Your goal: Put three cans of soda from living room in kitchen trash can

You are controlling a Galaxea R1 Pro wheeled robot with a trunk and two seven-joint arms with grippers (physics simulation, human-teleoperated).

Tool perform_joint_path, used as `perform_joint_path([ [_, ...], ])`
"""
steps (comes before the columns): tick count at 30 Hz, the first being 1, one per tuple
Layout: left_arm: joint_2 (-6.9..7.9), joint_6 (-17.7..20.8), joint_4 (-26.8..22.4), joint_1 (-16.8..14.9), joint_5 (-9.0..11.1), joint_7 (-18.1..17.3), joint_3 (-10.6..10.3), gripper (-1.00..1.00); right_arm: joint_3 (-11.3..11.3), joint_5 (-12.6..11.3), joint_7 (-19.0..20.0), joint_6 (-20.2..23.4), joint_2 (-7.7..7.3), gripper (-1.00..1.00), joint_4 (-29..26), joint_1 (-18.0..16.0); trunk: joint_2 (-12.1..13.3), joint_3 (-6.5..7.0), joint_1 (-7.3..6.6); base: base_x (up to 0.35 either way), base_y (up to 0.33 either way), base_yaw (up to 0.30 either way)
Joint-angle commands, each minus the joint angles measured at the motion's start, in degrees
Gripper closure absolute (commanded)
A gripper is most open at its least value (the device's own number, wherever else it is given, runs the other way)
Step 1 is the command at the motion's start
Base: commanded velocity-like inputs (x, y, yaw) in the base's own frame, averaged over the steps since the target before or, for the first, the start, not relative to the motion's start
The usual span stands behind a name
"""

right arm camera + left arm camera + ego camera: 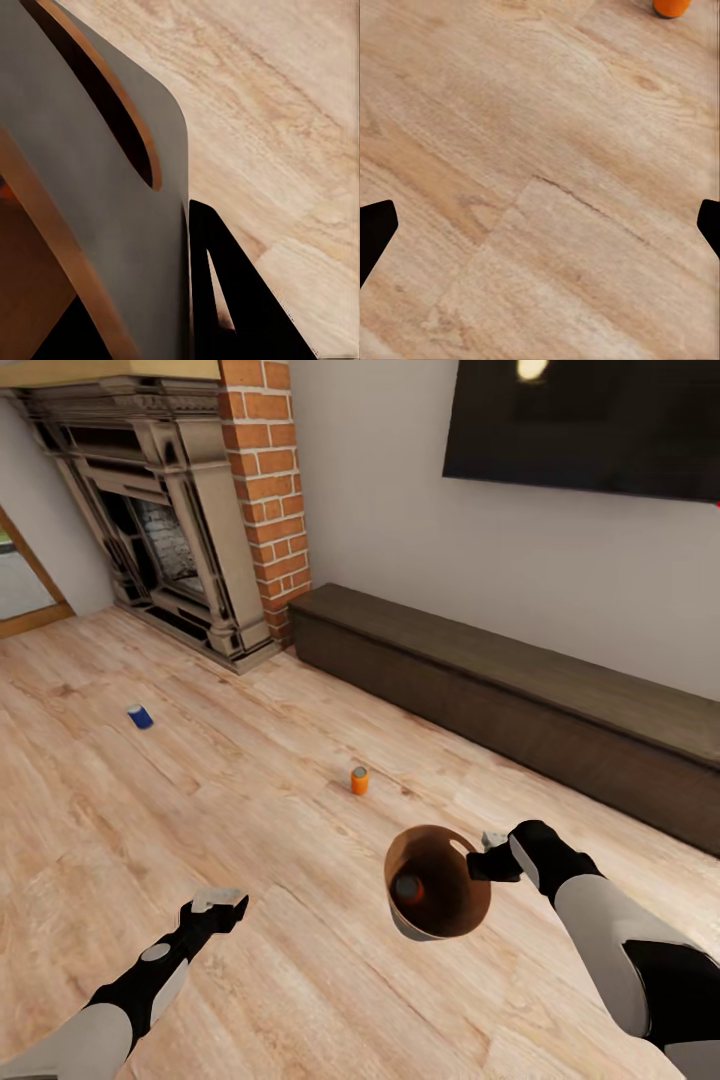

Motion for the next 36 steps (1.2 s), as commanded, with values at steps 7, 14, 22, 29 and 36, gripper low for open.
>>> perform_joint_path([
  [7, 0.00, 0.07, 0.06, 0.00, 0.00, 0.00, -0.06, -1.00, -0.12, -1.30, 0.37, 0.25, 0.11, 1.00, 0.07, 0.00, 0.00, 0.00, 0.00, 0.062, 0.235, -0.252],
  [14, 0.00, 0.01, 0.08, 0.01, -0.29, -0.05, -0.07, -1.00, 0.02, -1.36, 0.37, 0.25, 0.20, 1.00, 0.22, 0.00, 0.00, 0.00, 0.00, 0.123, 0.261, -0.252],
  [22, -0.07, -0.09, 0.11, 0.02, -0.38, 0.00, -0.07, -1.00, 0.07, -1.02, 0.36, 0.25, 1.31, 1.00, 0.25, 0.03, 0.00, 0.00, 0.00, 0.026, 0.041, -0.130],
  [29, -0.31, -0.09, 0.24, 0.05, -0.54, 0.05, -0.14, -1.00, 0.15, -0.94, 0.36, 0.25, 1.66, 1.00, 0.21, 0.26, 0.00, 0.00, 0.00, 0.002, -0.022, -0.013],
  [36, -0.35, -0.11, 0.43, 0.09, -0.61, 0.16, -0.16, -1.00, 0.17, -0.94, 0.35, 0.25, 1.83, 1.00, 0.18, 0.34, 0.00, 0.00, 0.00, 0.000, -0.220, -0.163],
])
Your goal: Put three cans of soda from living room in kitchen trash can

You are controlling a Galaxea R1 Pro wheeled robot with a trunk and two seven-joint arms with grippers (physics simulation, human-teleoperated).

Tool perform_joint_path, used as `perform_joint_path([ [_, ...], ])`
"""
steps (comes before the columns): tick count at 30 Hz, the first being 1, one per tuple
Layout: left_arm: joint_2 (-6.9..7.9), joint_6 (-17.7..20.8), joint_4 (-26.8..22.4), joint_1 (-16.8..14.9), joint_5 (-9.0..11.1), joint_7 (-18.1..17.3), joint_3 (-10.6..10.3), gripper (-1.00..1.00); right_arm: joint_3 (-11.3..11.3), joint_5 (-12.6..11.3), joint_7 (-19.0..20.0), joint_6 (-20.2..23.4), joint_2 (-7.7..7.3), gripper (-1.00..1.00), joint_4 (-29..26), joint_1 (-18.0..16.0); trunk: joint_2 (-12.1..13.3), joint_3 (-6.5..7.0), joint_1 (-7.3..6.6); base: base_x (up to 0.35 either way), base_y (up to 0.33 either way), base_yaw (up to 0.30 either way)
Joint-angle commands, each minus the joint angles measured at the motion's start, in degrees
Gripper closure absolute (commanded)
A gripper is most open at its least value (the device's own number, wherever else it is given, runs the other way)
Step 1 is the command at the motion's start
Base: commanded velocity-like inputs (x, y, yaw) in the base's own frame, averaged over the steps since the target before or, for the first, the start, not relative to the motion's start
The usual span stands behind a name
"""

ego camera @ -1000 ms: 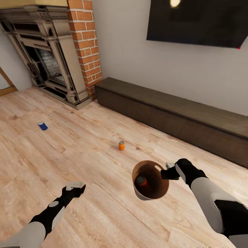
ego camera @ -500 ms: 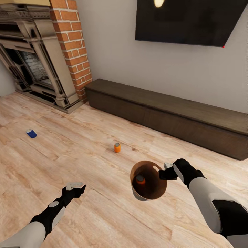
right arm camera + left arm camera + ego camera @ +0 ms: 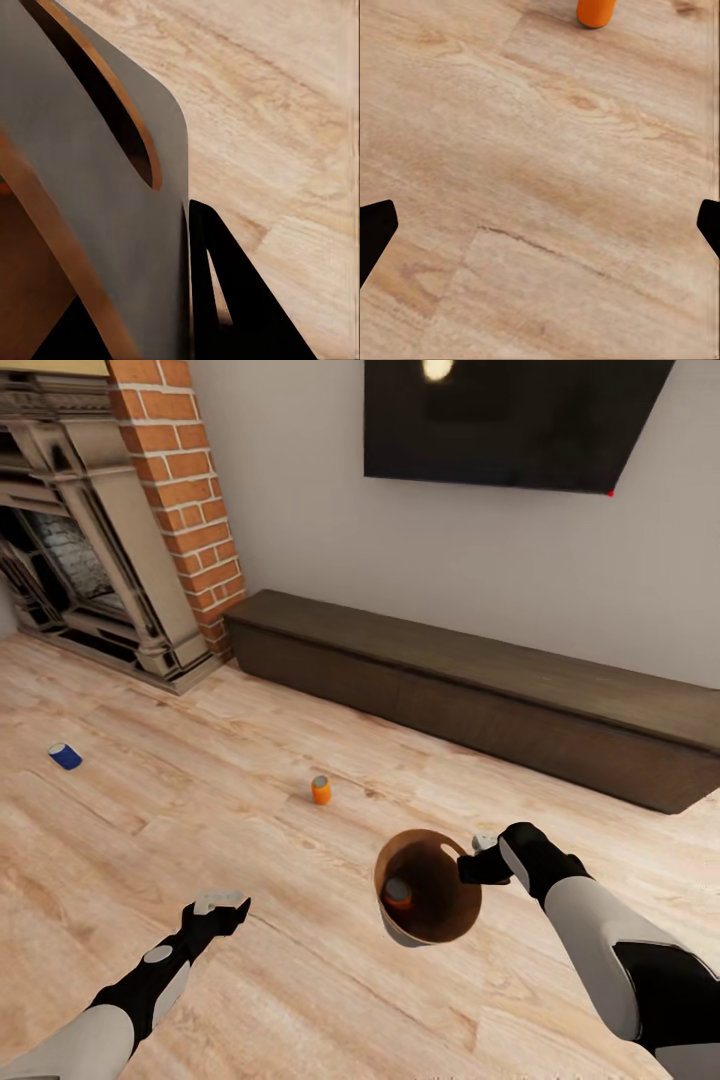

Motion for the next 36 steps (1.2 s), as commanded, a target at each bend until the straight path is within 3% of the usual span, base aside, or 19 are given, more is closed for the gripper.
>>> perform_joint_path([
  [1, 0.00, -0.01, 0.02, 0.00, 0.00, 0.01, 0.00, -1.00, -0.26, -1.47, 0.34, 0.25, 0.03, 1.00, 0.03, -0.01, 0.00, 0.00, 0.00, 0.000, -0.268, -0.226],
  [15, -0.01, -0.06, 0.03, -0.01, -0.01, 0.01, 0.00, -1.00, -0.41, -1.51, -1.65, 0.25, 0.67, 1.00, -0.11, 0.00, 0.00, 0.00, 0.00, 0.005, -0.199, -0.245],
  [27, -0.01, 0.05, 0.31, -0.02, -0.08, -0.01, 0.00, -1.00, -0.40, -1.47, -1.72, 0.25, 0.65, 1.00, -0.11, 0.01, 0.00, 0.00, 0.00, 0.132, 0.243, -0.212],
  [36, -0.01, 0.10, 0.32, 0.00, -0.10, -0.02, 0.00, -1.00, -0.19, -1.40, -1.75, 0.25, 1.23, 1.00, 0.12, 0.11, 0.00, -0.09, 0.00, 0.154, 0.289, -0.057],
])
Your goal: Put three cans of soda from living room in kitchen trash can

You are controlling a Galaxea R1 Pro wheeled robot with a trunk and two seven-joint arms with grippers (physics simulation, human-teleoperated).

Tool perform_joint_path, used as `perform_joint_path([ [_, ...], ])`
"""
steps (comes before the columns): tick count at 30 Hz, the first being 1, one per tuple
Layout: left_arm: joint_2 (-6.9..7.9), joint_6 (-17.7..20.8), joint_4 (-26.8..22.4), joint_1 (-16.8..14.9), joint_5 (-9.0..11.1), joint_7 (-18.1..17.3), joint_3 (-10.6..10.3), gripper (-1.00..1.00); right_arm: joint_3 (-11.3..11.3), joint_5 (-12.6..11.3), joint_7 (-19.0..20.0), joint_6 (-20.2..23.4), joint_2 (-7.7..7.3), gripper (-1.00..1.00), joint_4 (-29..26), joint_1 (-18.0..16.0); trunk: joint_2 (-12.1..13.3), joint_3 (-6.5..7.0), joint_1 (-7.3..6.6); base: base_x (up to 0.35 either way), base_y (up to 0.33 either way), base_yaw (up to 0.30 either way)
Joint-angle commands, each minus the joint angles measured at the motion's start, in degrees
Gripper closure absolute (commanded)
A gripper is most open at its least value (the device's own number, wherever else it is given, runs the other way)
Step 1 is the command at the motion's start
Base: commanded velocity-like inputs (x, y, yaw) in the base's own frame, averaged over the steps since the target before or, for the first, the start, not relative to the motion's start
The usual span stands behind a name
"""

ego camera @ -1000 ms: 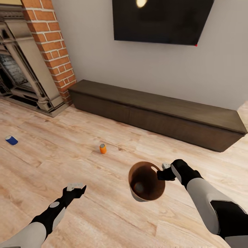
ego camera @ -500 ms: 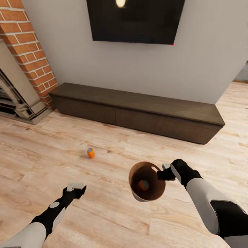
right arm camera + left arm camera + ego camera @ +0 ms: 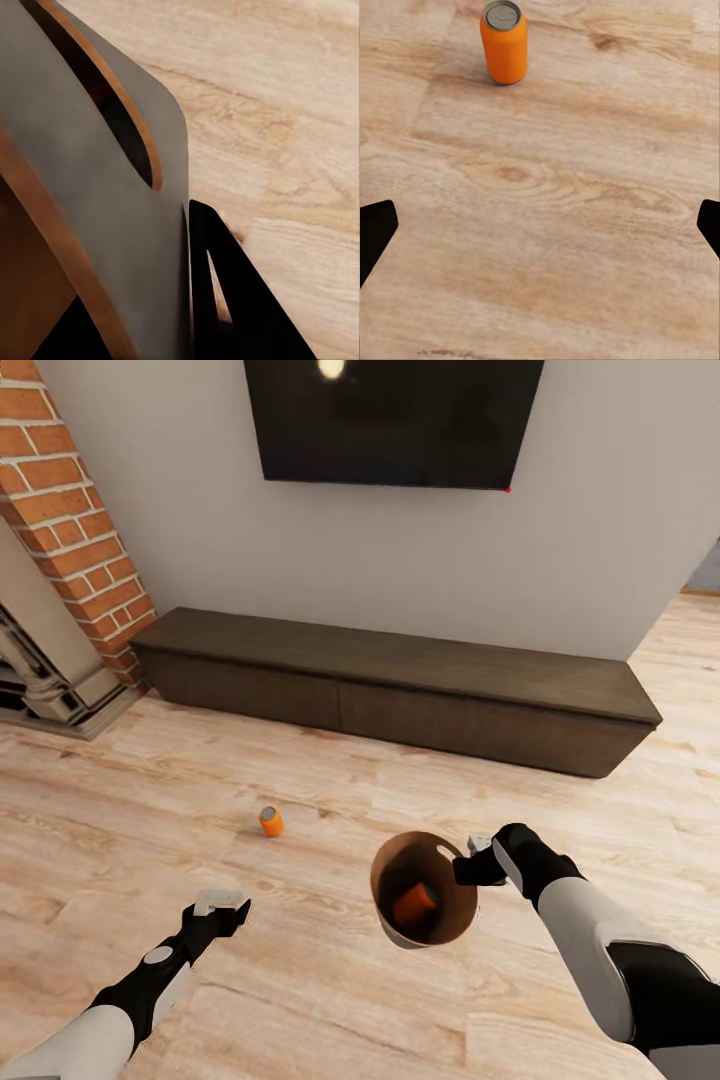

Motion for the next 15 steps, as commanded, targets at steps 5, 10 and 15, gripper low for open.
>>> perform_joint_path([
  [5, 0.00, 0.00, 0.00, -0.01, 0.00, 0.03, 0.00, -1.00, -0.23, -1.25, 0.29, 0.19, 0.44, 1.00, -0.12, 0.25, 0.00, -0.01, 0.00, 0.173, 0.290, -0.003],
  [10, 0.00, 0.00, 0.00, -0.02, -0.03, 0.03, 0.00, -1.00, -0.23, -1.25, 0.28, 0.19, 0.56, 1.00, -0.18, 0.29, 0.00, -0.01, 0.00, 0.188, 0.290, -0.114],
  [15, 0.00, 0.00, 0.00, -0.01, -0.01, 0.02, 0.00, -1.00, -0.22, -1.25, 0.28, 0.19, 0.63, 1.00, -0.15, 0.30, 0.00, -0.02, 0.00, 0.196, 0.288, -0.219],
])
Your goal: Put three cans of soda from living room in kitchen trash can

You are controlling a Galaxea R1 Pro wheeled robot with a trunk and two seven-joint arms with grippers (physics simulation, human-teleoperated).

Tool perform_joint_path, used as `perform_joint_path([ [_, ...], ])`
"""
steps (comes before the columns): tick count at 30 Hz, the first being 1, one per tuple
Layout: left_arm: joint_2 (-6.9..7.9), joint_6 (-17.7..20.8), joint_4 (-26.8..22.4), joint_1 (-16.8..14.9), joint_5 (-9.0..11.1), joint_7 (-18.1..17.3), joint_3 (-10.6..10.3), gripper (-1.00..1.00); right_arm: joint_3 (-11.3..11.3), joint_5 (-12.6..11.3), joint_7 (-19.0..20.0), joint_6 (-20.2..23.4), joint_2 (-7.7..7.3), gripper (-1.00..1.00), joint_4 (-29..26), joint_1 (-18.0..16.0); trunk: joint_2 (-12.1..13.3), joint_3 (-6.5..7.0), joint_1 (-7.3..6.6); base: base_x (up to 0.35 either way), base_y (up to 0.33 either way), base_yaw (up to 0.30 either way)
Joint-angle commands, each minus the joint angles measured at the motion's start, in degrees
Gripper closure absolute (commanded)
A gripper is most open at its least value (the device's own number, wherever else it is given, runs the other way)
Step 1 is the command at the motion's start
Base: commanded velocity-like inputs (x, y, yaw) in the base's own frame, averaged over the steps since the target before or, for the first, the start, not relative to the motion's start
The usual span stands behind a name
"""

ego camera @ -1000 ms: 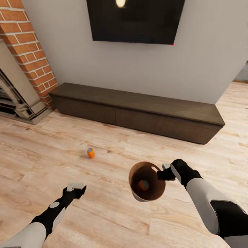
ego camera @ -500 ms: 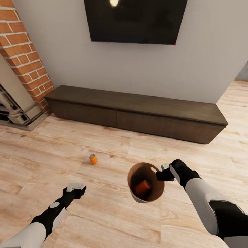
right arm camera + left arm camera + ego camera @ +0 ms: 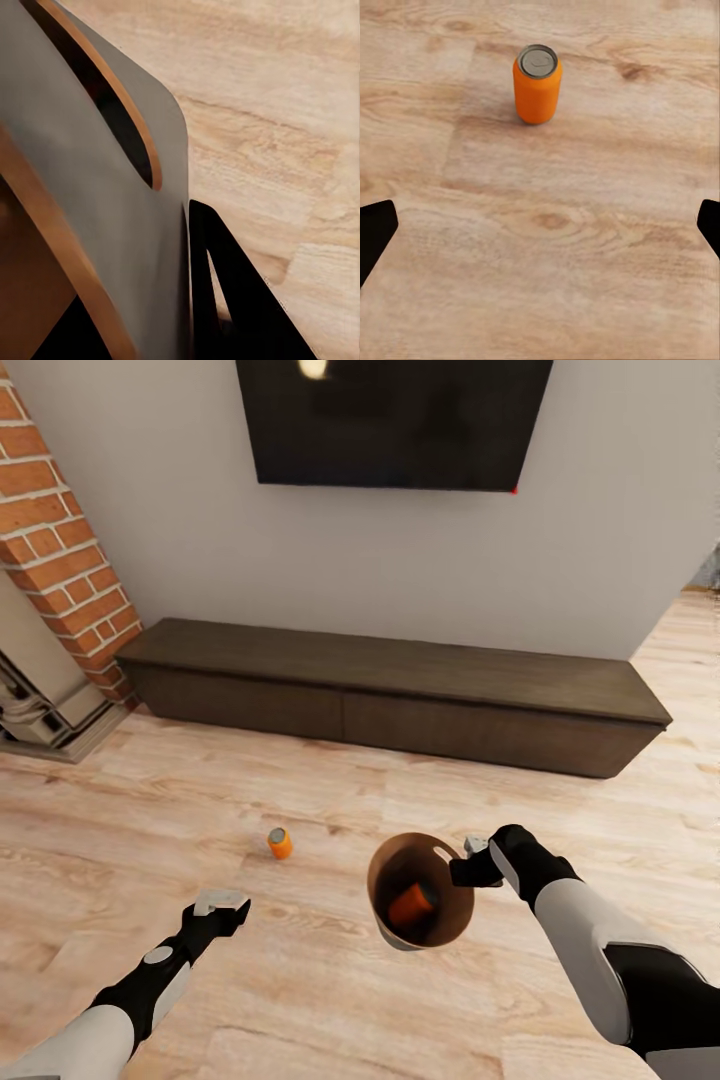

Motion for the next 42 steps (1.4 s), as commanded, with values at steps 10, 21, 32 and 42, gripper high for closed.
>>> perform_joint_path([
  [10, -0.01, 0.00, 0.00, 0.02, 0.01, 0.01, 0.00, -1.00, -0.25, -1.36, 0.35, 0.20, 0.06, 1.00, 0.01, -0.02, 0.00, 0.00, 0.00, 0.207, 0.283, -0.241],
  [21, -0.06, -0.03, 0.00, 0.02, 0.07, -0.01, 0.00, -1.00, -0.24, -1.36, 0.35, 0.20, 0.06, 1.00, -0.03, -0.02, 0.00, 0.00, 0.00, 0.206, 0.228, -0.222],
  [32, -0.15, -0.35, 0.00, 0.02, 0.00, -0.06, 0.00, -1.00, -0.25, -1.43, 0.35, 0.19, 0.09, 1.00, -0.06, -0.02, 0.00, 0.00, 0.00, 0.121, 0.088, -0.072],
  [42, -0.24, -0.35, 0.09, 0.02, -0.02, -0.07, 0.00, -1.00, -0.24, -1.45, 0.35, 0.19, 0.14, 1.00, 0.01, -0.02, 0.00, 0.00, 0.00, 0.255, 0.189, -0.216],
])
